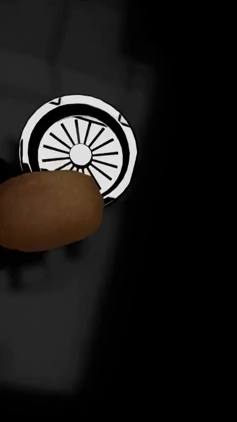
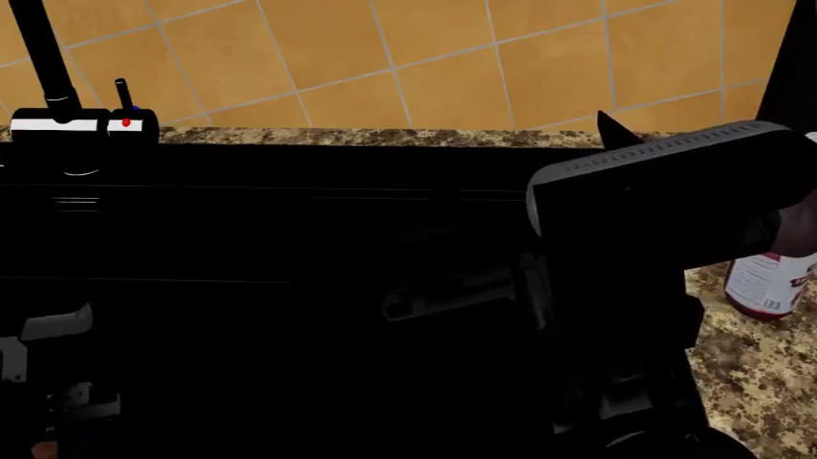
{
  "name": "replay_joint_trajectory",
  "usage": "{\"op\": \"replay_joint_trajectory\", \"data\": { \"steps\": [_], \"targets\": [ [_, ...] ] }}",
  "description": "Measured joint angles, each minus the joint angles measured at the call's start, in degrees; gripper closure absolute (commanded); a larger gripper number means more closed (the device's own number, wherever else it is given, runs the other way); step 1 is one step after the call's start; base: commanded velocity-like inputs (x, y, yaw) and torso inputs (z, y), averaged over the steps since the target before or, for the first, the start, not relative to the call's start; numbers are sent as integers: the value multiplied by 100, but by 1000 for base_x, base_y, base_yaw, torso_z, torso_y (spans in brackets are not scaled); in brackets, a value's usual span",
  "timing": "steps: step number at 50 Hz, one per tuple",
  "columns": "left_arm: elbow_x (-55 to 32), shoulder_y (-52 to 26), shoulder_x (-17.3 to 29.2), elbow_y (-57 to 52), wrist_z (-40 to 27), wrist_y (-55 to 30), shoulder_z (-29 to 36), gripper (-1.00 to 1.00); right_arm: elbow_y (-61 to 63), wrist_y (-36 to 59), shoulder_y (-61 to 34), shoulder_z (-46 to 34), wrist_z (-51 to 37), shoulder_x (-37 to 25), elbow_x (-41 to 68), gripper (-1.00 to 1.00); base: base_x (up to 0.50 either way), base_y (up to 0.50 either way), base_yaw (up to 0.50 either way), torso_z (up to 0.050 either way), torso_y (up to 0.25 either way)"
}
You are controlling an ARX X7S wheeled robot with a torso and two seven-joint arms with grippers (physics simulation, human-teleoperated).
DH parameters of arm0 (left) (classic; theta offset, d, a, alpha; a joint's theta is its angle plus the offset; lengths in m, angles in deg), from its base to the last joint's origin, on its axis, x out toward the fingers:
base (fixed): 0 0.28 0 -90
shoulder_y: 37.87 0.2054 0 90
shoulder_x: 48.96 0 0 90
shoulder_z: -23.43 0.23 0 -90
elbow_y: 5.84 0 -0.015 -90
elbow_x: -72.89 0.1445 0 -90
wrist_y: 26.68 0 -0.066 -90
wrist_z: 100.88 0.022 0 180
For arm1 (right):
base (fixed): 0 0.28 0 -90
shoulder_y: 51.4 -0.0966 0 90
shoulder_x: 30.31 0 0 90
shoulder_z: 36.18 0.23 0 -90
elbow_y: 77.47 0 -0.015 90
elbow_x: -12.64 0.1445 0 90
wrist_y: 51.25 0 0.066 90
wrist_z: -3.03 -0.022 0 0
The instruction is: Pick the kiwi from the sink and place it on the plate located on the counter
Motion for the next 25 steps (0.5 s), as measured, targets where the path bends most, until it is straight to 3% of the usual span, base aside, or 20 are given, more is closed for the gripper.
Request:
{"op": "replay_joint_trajectory", "data": {
  "steps": [18,25],
  "targets": [
    [698,59,-83,-12,138,347,-452,100,36,30,-11,27,-54,-33,85,-100,1,0,0,0,0],
    [822,632,-119,-1275,192,14,-430,100,45,34,-23,26,-78,-43,112,-100,0,0,0,0,0]
  ]
}}
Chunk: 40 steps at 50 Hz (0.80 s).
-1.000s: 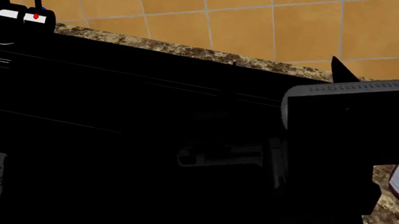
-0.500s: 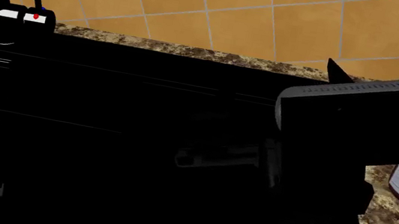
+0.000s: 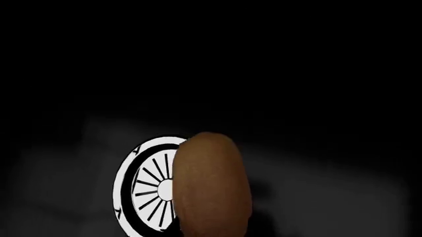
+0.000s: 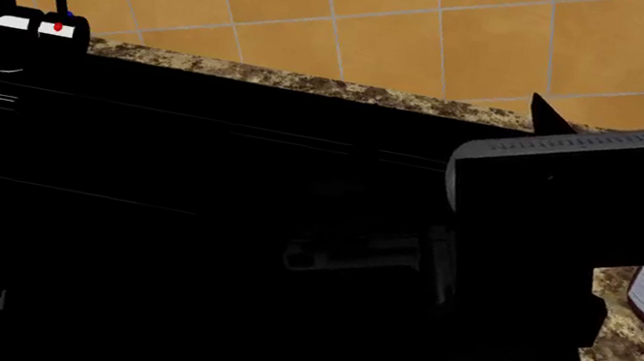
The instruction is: Pick the kiwi from the sink and place it on the plate located on the counter
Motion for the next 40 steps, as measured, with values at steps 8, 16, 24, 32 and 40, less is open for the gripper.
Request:
{"op": "replay_joint_trajectory", "data": {
  "steps": [8,16,24,32,40],
  "targets": [
    [-7,783,-11,-1852,149,-553,10,100,-25,-53,12,-3,-5,-22,26,-100,0,0,0,0,0],
    [-219,1653,17,-3772,511,-956,4,100,-111,-211,70,32,33,-58,41,-100,0,0,0,0,0],
    [-596,2379,69,-5586,971,-1353,-100,100,-257,-531,172,13,188,-110,77,-100,0,0,0,0,0],
    [-1071,2867,133,-6931,1509,-1564,-288,100,-541,-930,323,68,460,-147,164,-100,0,0,0,0,0],
    [-1539,3048,165,-7748,2027,-1687,-395,100,-737,-1173,466,217,722,-186,336,-100,0,0,0,0,0]
  ]
}}
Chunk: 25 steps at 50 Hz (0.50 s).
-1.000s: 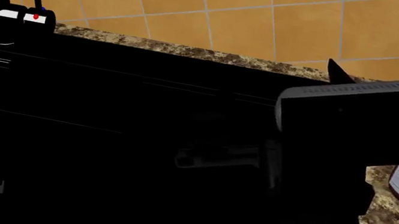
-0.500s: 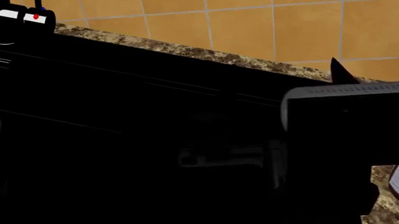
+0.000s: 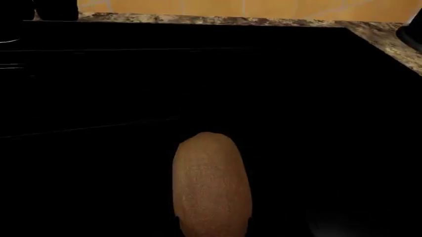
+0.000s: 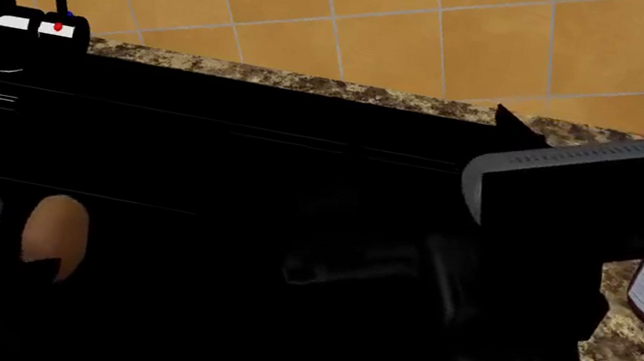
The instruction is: Pick the kiwi from the sink and place it on the plate located on the counter
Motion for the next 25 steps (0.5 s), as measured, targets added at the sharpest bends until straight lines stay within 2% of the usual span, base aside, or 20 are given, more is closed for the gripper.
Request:
{"op": "replay_joint_trajectory", "data": {
  "steps": [12,25],
  "targets": [
    [-657,-84,98,-603,690,-282,-91,100,-3,68,59,360,301,-90,454,-100,0,0,0,0,0],
    [-1301,-535,201,-1151,1091,-967,-184,100,225,367,90,789,620,-266,1107,-100,0,0,0,0,0]
  ]
}}
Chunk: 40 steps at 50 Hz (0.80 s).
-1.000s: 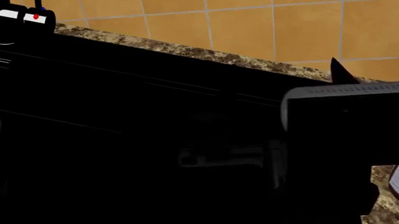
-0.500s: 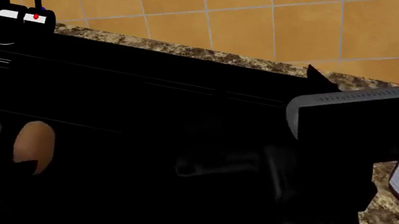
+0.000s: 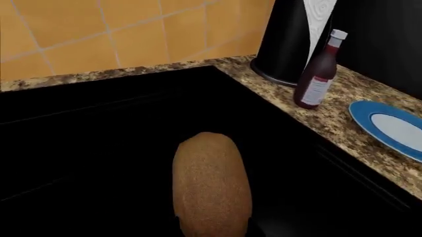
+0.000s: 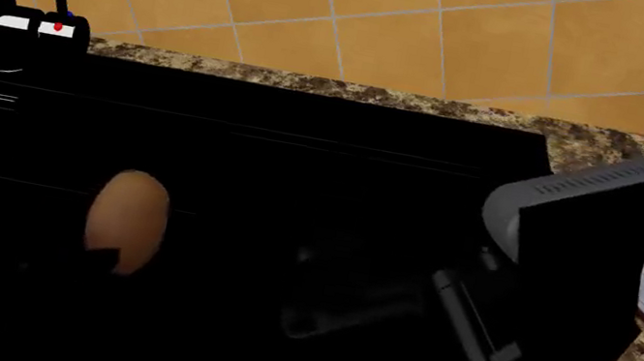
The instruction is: Pick the kiwi from the sink and place it on the plate located on the counter
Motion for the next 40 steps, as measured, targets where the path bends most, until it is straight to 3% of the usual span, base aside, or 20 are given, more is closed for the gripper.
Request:
{"op": "replay_joint_trajectory", "data": {
  "steps": [6,23,40],
  "targets": [
    [-488,-250,61,-109,-99,-245,-44,100,85,141,23,245,152,-78,349,-100,0,0,0,0,0],
    [-2506,-719,365,-94,-1241,-442,-192,100,183,550,-41,964,352,-122,1461,-100,0,0,0,0,0],
    [-3614,-941,479,-89,-1778,-362,-170,100,140,721,-64,1295,436,-154,2294,-100,0,0,0,0,0]
  ]
}}
